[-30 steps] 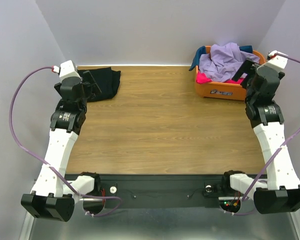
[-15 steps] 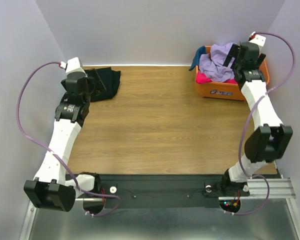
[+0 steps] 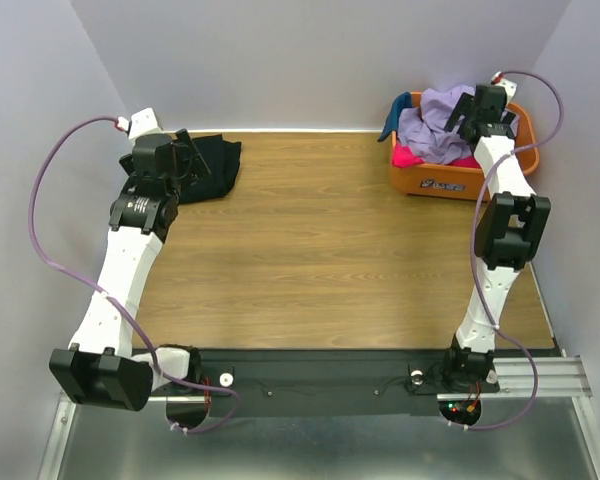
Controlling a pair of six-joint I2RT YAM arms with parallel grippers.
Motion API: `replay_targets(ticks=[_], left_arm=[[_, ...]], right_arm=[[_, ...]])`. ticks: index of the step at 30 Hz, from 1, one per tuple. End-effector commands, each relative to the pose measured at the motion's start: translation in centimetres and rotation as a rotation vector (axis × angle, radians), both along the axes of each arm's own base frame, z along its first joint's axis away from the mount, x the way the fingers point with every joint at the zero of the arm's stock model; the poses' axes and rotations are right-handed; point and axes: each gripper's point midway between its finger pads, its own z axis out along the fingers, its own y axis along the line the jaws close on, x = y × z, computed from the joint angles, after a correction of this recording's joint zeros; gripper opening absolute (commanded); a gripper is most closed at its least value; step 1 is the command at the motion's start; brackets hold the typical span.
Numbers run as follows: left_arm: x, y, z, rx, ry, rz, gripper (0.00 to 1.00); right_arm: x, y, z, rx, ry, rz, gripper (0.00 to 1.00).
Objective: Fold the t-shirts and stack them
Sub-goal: Grab the tshirt from the pile
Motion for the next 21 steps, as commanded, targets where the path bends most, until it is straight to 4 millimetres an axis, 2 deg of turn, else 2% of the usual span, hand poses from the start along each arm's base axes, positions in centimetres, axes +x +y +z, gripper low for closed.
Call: replay_targets(ticks=[1, 2, 3, 5, 7, 8, 13, 15, 16, 17, 18, 19, 20, 21], left_arm=[[-1.2, 0.8, 2.4, -0.051, -0.075, 0.068, 0.99], [-1.3, 0.8, 2.0, -0.056, -0.064, 0.078, 0.99], [-1.4, 0.8, 1.4, -0.06, -0.044, 0.083, 0.99], [-1.4, 0.9, 0.9, -0.083, -0.033, 0.103, 0.99], [-1.5, 0.9, 0.4, -0.097, -0.018, 0.118, 0.99], [-1.5, 0.8, 0.5, -0.12, -0.022, 0.129, 0.99], [-1.8, 0.9, 0.6, -0.172, -0.036, 0.163, 0.99], [-2.1, 1.1, 0.5, -0.188, -0.045, 0.183, 0.98], [-2.3, 1.2, 0.5, -0.188, -0.05, 0.194, 0.98], [-2.5, 1.3, 0.3, -0.188, -0.047, 0.198, 0.98], [-2.7, 1.5, 0.4, -0.189, -0.05, 0.205, 0.98], [-3.0, 1.7, 0.3, -0.185, -0.048, 0.219, 0.98], [-3.3, 1.9, 0.7, -0.184, -0.055, 0.224, 0.98], [-3.4, 2.0, 0.8, -0.182, -0.056, 0.23, 0.98]], right_arm=[[2.3, -1.7, 1.4, 0.037, -0.079, -0.017, 1.0], [2.6, -1.9, 1.2, 0.038, -0.081, -0.019, 1.0], [3.1, -2.3, 1.8, 0.033, -0.099, -0.02, 1.0], [3.8, -2.8, -0.4, 0.037, -0.072, -0.027, 1.0], [4.3, -3.4, -1.0, 0.036, -0.074, -0.045, 1.0], [4.5, -3.5, -2.3, 0.044, -0.057, -0.05, 1.0], [4.2, -3.2, -4.8, 0.08, -0.014, -0.062, 0.99], [4.0, -3.1, -6.0, 0.089, 0.009, -0.058, 0.9], [4.1, -3.0, -6.1, 0.093, 0.011, -0.051, 0.81], [4.2, -2.9, -6.3, 0.099, 0.011, -0.047, 0.64], [4.6, -2.9, -5.5, 0.103, -0.013, -0.045, 0.5], [4.9, -3.0, -5.1, 0.108, -0.027, -0.048, 0.33], [5.2, -2.9, -4.2, 0.12, -0.054, -0.054, 0.05], [5.8, -2.8, -2.4, 0.126, -0.099, -0.043, 0.0]])
